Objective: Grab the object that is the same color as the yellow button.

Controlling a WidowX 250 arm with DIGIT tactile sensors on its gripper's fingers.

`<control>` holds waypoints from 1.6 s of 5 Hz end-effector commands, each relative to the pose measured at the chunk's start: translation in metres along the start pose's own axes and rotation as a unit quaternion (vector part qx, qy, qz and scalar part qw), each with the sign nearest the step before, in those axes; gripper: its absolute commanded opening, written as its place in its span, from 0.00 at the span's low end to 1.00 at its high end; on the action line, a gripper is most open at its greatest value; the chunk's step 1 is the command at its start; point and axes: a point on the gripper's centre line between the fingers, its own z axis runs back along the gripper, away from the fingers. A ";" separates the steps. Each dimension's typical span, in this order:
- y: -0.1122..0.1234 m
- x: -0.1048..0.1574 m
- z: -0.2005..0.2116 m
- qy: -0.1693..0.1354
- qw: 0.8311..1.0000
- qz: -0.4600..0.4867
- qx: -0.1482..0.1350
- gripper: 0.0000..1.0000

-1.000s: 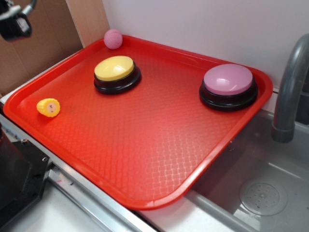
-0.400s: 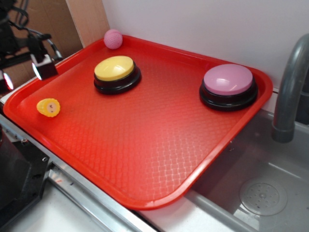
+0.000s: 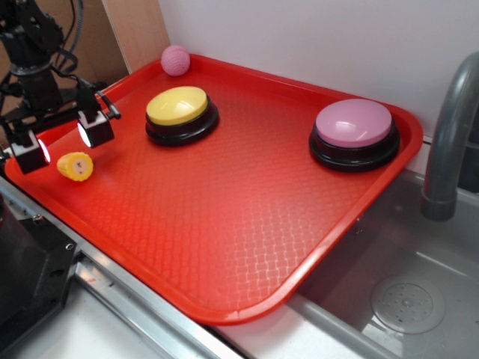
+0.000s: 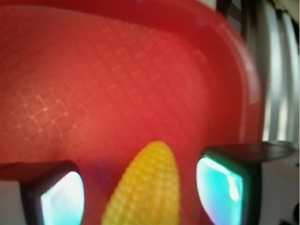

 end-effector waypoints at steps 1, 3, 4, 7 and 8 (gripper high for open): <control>0.001 -0.021 -0.011 0.011 0.998 0.009 -0.054 1.00; -0.003 -0.026 -0.007 0.001 0.998 -0.015 -0.063 0.00; -0.004 -0.025 0.001 -0.008 0.996 -0.061 -0.067 0.00; -0.050 -0.070 0.109 0.001 0.902 -0.421 -0.098 0.00; -0.059 -0.098 0.129 0.014 0.841 -0.529 -0.111 0.00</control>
